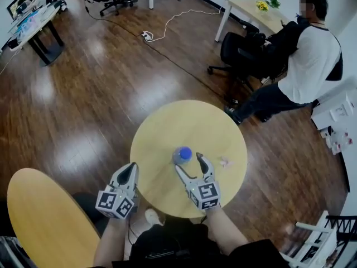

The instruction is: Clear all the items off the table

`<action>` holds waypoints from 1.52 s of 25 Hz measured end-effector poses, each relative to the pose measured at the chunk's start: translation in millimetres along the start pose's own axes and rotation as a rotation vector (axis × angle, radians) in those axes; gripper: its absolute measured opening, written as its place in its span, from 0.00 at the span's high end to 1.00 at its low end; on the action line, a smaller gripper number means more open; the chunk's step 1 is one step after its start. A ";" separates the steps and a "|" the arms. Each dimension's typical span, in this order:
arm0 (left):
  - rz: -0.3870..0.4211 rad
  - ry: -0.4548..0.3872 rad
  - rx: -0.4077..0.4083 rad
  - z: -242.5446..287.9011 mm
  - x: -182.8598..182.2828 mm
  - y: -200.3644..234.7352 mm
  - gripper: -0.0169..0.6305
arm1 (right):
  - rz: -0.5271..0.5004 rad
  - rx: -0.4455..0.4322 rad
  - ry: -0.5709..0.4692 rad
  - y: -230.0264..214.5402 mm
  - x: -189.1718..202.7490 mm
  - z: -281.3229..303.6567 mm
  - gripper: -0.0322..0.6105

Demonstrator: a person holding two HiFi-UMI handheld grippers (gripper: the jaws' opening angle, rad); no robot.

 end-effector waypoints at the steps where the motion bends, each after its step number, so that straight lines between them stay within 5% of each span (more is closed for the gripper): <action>1: -0.003 0.015 -0.009 -0.1 3.4 2.4 0.97 | 0.002 0.003 0.002 0.0 2.4 3.6 0.35; 23: 0.001 0.092 -0.006 27.8 31.0 -3.3 0.97 | -0.003 -0.049 0.041 -11.7 25.2 46.3 0.36; 38: 0.010 -0.114 0.093 -5.0 -39.5 -15.9 0.97 | -0.082 0.089 -0.159 13.7 -54.0 -32.1 0.37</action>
Point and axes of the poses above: the fingertips, and each gripper's own axes: z forward along the fingers, y to its left, x out of its underside, the point moved 7 cm from there along -z, backward along the fingers, and after that the axes turned 9 degrees about -x, right-handed, at the moved point
